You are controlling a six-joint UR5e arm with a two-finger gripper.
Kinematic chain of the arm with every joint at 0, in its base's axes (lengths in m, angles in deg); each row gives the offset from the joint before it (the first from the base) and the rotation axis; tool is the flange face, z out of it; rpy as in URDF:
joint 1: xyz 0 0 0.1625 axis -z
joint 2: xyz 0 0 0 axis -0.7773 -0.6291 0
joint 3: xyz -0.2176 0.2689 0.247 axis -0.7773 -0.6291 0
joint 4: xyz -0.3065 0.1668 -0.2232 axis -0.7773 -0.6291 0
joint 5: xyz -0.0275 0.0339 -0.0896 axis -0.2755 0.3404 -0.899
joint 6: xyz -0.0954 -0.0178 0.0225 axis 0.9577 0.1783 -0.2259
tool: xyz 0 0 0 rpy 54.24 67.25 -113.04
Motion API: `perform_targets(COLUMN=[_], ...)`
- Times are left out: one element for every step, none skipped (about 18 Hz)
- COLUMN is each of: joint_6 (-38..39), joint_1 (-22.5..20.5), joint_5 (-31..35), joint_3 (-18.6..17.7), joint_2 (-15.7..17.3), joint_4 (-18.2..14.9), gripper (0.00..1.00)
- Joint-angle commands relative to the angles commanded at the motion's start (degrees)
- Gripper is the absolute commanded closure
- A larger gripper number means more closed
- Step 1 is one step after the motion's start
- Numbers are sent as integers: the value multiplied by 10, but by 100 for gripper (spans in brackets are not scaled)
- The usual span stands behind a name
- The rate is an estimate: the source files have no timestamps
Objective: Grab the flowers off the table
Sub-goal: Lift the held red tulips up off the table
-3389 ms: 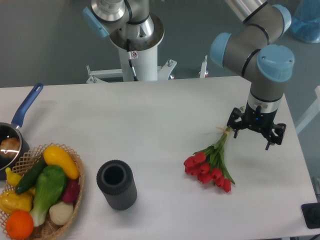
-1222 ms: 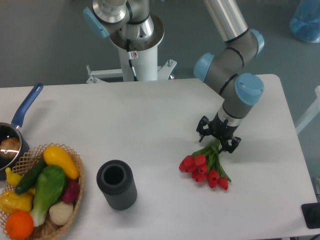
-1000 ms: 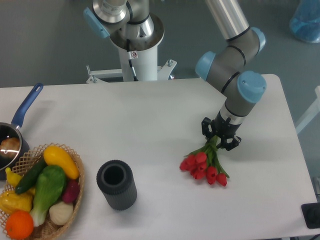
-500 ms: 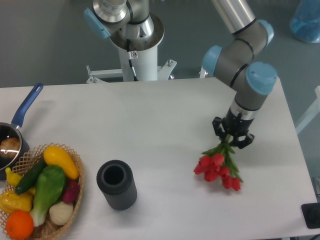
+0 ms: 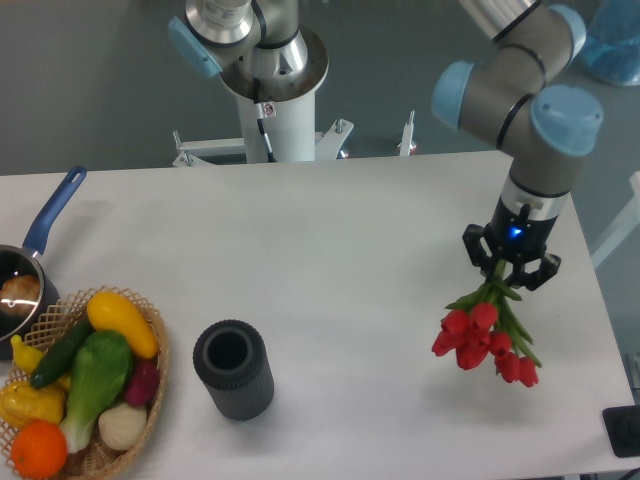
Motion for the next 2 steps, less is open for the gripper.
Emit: perform_targets(joint_6=[0,0], joint_1=[0,0], joint_5=[7,14], joint_3=[2,3], joint_2=[1,1], joint_4=[0,0], gripper=[100,100])
